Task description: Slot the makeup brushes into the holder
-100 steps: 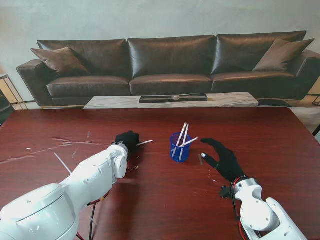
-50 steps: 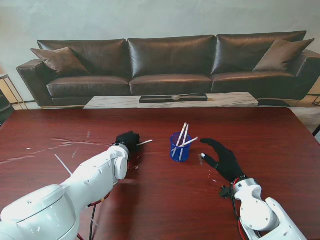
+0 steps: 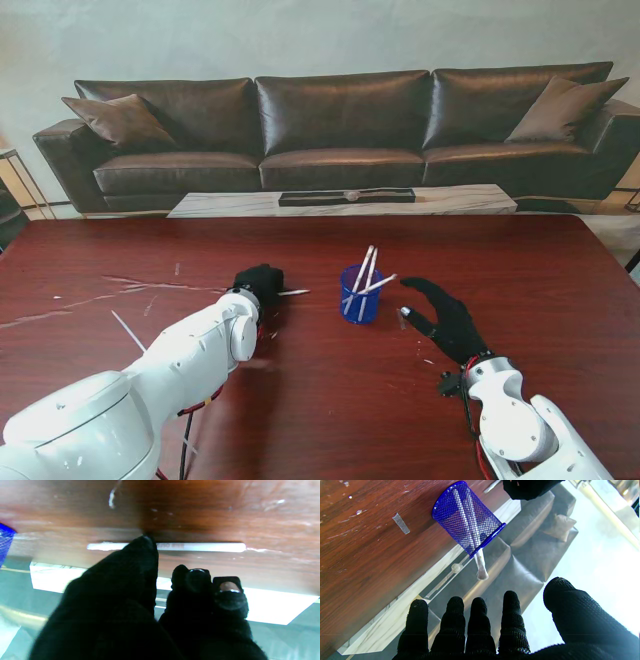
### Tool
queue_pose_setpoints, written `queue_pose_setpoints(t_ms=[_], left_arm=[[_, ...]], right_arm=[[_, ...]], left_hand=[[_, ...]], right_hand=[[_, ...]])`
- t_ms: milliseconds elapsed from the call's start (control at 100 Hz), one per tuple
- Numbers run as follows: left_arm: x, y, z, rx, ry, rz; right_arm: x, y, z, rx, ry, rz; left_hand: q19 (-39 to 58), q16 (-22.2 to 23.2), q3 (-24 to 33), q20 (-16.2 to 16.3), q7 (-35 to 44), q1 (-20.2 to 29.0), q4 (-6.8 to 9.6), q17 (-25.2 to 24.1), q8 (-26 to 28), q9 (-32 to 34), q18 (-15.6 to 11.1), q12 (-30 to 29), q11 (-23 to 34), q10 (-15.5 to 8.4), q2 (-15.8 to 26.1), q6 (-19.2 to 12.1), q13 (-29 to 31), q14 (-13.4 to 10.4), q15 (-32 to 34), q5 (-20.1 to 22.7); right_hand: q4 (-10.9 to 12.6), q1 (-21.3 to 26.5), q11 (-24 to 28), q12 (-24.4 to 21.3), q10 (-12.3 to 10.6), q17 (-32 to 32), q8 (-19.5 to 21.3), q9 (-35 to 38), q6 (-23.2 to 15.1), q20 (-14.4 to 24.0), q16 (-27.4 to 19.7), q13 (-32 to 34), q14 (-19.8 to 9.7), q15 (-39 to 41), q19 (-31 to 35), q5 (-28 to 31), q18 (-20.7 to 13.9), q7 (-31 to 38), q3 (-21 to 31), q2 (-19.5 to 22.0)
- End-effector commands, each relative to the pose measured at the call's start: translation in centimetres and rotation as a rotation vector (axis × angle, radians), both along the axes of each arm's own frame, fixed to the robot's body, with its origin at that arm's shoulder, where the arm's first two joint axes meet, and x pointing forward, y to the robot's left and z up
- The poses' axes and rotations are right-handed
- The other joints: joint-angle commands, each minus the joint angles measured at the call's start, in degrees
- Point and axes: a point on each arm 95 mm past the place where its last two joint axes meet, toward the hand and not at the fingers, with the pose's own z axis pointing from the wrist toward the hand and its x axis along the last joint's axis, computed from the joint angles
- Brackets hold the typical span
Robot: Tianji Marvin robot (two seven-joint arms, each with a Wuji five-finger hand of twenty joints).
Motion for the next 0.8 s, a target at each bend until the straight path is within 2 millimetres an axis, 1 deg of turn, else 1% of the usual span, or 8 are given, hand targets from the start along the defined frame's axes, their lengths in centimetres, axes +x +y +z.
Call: queue_pose_setpoints(t_ms=[0, 160, 250, 320, 430, 560, 680, 790], left_arm=[[-0.16, -0.52, -0.10, -0.012, 0.003, -0.006], [-0.17, -0.52, -0.09, -0.013, 0.000, -0.009], [-0.19, -0.52, -0.12, -0.014, 0.002, -0.015], [-0.25, -0.56, -0.19, -0.012, 0.004, -0.022], [-0.38, -0.65, -0.36, -0.010, 0.006, -0.028], [-0.53, -0.70, -0.54, -0.002, 0.006, -0.033], [-0.61, -0.64, -0.65, 0.010, 0.005, -0.040], [-0.67, -0.56, -0.73, 0.021, 0.003, -0.047]], right_arm=[[-0.20, 0.25, -0.21, 0.001, 0.007, 0.006], [-0.20, 0.25, -0.21, 0.000, 0.006, 0.005], [-0.22, 0.25, -0.21, 0.000, 0.006, 0.005], [-0.23, 0.25, -0.22, 0.000, 0.006, 0.006], [-0.22, 0.26, -0.23, 0.000, 0.006, 0.007], [-0.23, 0.26, -0.23, 0.000, 0.007, 0.007], [-0.24, 0.24, -0.23, 0.000, 0.006, 0.007], [-0.25, 0.24, -0.22, 0.000, 0.006, 0.007]], left_hand=[[1.7, -0.2, 1.2, -0.1, 1.9, 3.7, -2.21, 0.5, -1.1, 2.8, 0.0, 3.8, 0.2, 4.0, -0.4, -1.2, 0.8, -1.8, 0.9, 1.6], [1.6, -0.5, 1.0, -0.3, 0.1, 2.7, -2.24, 0.4, -3.0, 2.5, 0.0, 3.7, -0.7, 4.1, -0.9, 0.1, 0.6, -1.7, 0.7, 0.4], [1.4, -0.5, -0.7, -0.4, -3.4, 0.0, -2.26, -0.1, -2.1, 0.4, -0.2, -4.9, 1.2, 4.2, -1.8, 1.5, 0.1, -1.6, 0.5, -0.9], [1.3, -0.5, -1.2, -0.4, -4.3, -1.5, -2.27, -0.1, -2.3, 0.2, -0.2, -5.8, 1.3, 4.2, -1.3, 2.3, 0.0, -1.6, 0.5, -1.3], [1.4, -0.4, -1.5, -0.3, -4.1, -1.8, -2.21, 0.0, -1.5, 0.5, -0.2, -6.0, 1.7, 4.2, -1.7, 2.3, 0.2, -1.7, 0.6, -0.8], [1.9, -0.4, -1.4, -0.3, -2.3, -0.1, -2.26, 0.8, -0.4, 1.2, -0.1, -6.2, 2.4, 4.1, -2.0, 1.8, 1.0, -1.7, 1.0, 0.6], [2.8, -1.1, 0.4, -1.3, 1.8, 0.1, -1.99, 1.8, -2.0, 2.9, -0.1, -0.1, 1.9, 4.0, -1.5, 1.4, 1.8, -1.7, 1.6, 1.8], [3.4, -1.3, 2.0, -1.7, 4.6, 0.2, -1.30, 2.8, -1.8, 4.4, -0.1, 1.8, 2.0, 3.8, -1.0, 1.4, 2.7, -1.7, 2.2, 2.7]], right_hand=[[1.0, -1.0, -1.1, 0.6, -0.5, -0.1, 0.1, -1.4, 0.2, 1.4, 0.4, 0.8, -0.8, 0.0, 0.5, 0.5, -0.7, 0.0, -1.0, 0.6], [1.0, -1.0, -1.1, 0.6, -0.5, -0.1, 0.1, -1.4, 0.1, 1.4, 0.5, 0.8, -0.9, 0.0, 0.5, 0.5, -0.7, 0.0, -1.0, 0.7], [1.0, -1.0, -1.1, 0.6, -0.4, 0.0, 0.1, -1.4, 0.1, 1.4, 0.4, 0.8, -0.9, 0.0, 0.6, 0.5, -0.7, 0.0, -1.0, 0.6], [1.0, -1.0, -1.1, 0.6, -0.4, 0.0, 0.1, -1.4, 0.1, 1.4, 0.4, 0.8, -0.9, 0.0, 0.6, 0.5, -0.7, 0.1, -1.0, 0.6], [1.0, -1.0, -1.0, 0.6, -0.3, -0.1, 0.1, -1.0, 0.1, 1.4, 0.4, 0.8, -0.9, 0.0, 0.6, 0.5, -0.7, 0.0, -1.0, 0.6], [1.0, -1.0, -1.1, 0.6, -0.3, 0.0, 0.1, -1.4, 0.1, 1.4, 0.4, 0.8, -0.9, 0.0, 0.6, 0.5, -0.7, 0.0, -1.0, 0.6], [1.0, -1.0, -1.2, 0.6, -0.4, -0.1, 0.1, -1.4, 0.1, 1.4, 0.4, 0.8, -0.9, 0.0, 0.5, 0.5, -0.7, 0.0, -1.0, 0.6], [1.0, -1.0, -1.1, 0.6, -0.4, -0.1, 0.1, -1.2, 0.1, 1.4, 0.4, 0.8, -0.9, 0.0, 0.6, 0.5, -0.7, 0.0, -0.9, 0.7]])
